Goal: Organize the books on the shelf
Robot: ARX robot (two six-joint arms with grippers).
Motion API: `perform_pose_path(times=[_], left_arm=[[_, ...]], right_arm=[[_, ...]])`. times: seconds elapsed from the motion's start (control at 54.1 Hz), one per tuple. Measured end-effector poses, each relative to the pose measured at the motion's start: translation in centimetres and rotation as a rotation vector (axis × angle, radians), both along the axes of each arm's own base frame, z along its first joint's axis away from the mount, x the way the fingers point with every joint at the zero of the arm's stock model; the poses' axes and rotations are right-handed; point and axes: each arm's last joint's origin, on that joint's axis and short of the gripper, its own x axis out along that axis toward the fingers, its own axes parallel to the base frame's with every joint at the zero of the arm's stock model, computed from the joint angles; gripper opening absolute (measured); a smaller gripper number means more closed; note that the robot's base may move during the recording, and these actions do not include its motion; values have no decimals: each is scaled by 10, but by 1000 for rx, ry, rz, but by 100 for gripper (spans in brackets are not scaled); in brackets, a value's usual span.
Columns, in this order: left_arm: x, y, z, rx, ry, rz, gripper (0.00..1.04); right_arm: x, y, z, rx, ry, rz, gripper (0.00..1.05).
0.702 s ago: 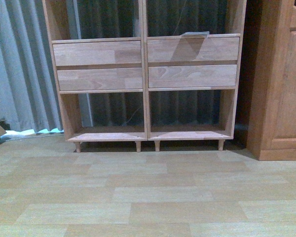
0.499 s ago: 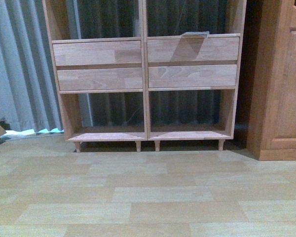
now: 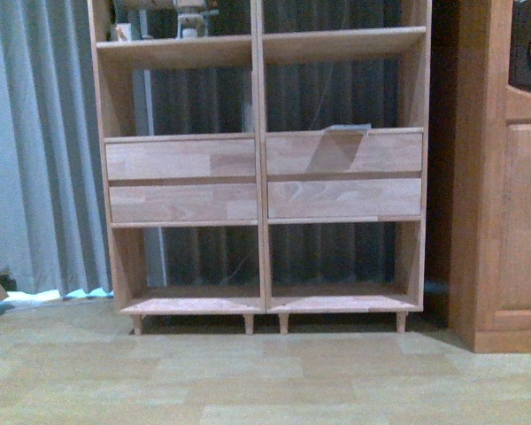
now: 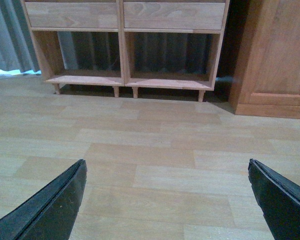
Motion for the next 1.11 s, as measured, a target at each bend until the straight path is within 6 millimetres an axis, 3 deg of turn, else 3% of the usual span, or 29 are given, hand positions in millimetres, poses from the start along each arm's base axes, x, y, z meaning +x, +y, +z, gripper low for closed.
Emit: perform_pose_path(times=[1.108], left_arm=[[0,0,0,0,0,0,97]], right_arm=[[0,0,0,0,0,0,98]])
